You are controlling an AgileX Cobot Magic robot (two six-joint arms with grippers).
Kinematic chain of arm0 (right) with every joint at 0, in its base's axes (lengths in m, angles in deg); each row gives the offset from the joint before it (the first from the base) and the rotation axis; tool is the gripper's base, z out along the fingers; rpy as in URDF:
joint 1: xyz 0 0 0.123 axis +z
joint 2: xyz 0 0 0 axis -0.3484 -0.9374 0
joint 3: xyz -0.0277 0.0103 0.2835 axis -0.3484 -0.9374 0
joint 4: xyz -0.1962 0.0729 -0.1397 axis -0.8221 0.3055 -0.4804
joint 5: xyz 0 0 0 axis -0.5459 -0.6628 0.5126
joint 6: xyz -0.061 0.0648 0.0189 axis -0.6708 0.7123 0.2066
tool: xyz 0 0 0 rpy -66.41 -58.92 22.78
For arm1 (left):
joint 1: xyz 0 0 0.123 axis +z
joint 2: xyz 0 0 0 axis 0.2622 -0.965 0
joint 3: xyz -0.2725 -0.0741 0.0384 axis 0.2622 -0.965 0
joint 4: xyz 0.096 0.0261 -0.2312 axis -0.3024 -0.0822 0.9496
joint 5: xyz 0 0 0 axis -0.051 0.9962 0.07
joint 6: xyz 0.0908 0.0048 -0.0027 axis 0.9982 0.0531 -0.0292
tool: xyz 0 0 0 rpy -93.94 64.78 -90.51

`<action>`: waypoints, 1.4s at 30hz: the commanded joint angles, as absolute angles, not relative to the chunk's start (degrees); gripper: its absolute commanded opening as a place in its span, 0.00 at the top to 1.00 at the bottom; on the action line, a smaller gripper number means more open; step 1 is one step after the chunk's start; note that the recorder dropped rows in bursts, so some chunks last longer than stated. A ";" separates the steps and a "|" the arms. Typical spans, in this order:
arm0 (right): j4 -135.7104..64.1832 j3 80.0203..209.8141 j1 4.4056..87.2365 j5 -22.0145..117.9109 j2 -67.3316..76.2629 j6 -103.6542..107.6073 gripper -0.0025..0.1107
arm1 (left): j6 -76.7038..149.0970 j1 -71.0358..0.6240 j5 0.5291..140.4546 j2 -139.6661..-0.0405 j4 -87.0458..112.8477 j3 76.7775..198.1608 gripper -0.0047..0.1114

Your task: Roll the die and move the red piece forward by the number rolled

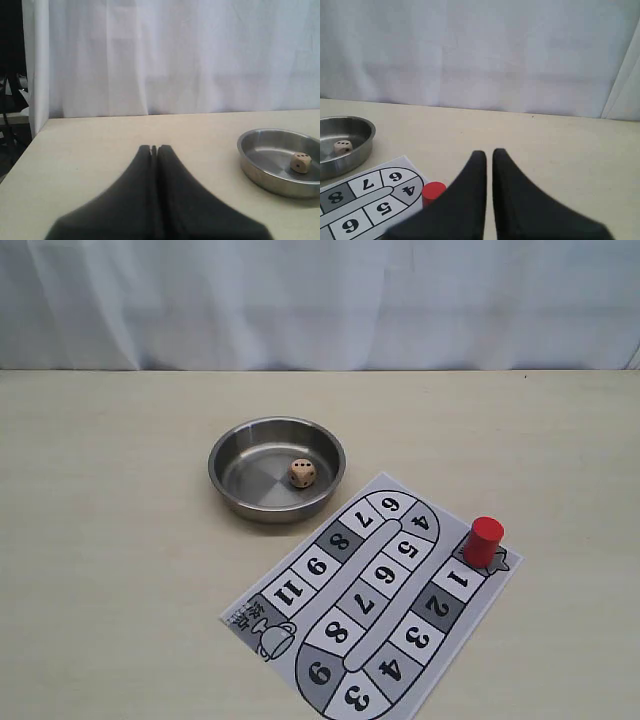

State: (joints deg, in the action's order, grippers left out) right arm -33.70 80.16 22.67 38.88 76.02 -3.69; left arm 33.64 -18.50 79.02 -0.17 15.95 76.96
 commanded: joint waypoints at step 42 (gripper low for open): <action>-25.15 105.45 22.51 32.83 58.59 -3.96 0.94 | 33.35 -18.60 78.68 -0.04 16.04 76.78 0.96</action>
State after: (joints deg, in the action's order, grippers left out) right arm -26.96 102.66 22.67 35.89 62.90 -3.69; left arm 33.64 -18.50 79.02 -0.17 15.95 76.96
